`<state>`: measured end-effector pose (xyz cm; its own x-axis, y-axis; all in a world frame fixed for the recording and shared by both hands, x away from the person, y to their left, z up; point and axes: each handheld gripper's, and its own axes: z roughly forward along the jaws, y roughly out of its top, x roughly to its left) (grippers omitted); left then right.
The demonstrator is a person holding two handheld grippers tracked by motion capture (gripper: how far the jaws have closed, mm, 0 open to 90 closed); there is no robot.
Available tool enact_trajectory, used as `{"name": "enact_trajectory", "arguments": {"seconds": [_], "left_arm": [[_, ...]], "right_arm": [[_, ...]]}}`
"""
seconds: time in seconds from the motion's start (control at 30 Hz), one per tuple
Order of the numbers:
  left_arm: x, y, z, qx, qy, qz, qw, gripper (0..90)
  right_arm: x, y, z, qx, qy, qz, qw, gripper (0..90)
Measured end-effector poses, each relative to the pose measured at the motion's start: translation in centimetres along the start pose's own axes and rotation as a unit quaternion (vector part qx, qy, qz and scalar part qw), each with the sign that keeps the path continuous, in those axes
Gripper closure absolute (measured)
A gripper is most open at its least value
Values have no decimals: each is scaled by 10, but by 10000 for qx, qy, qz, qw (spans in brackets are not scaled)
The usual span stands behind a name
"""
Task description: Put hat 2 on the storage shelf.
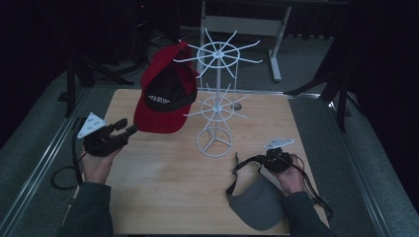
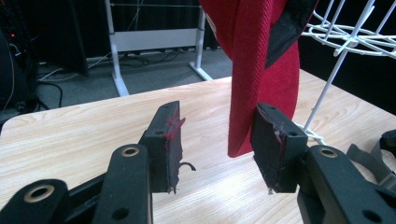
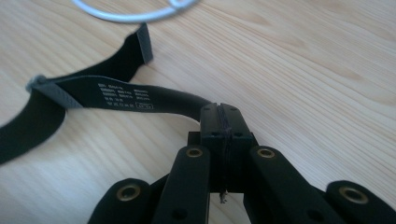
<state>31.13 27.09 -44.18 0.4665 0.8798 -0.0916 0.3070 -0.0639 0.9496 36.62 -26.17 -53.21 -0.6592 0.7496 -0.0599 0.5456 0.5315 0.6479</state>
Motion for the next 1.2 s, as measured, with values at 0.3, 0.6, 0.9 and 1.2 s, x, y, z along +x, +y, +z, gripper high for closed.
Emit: {"name": "enact_trajectory", "arguments": {"seconds": [0.3, 0.6, 0.9, 1.2], "left_arm": [[0, 0, 1, -4, -7, 5, 10000, 540], [-2, 1, 3, -3, -23, -5, 10000, 539], [-3, 1, 4, 14, -46, 6, 10000, 539], [-1, -1, 3, -3, -41, -25, 10000, 539]], "right_arm": [[-27, -25, -20, -25, -427, 407, 9983, 895], [-43, -41, -37, -114, -453, 602, 9971, 836], [-33, -11, -28, -459, 49, 326, 9984, 762], [-24, 11, -8, -361, 383, -57, 9986, 772]]}}
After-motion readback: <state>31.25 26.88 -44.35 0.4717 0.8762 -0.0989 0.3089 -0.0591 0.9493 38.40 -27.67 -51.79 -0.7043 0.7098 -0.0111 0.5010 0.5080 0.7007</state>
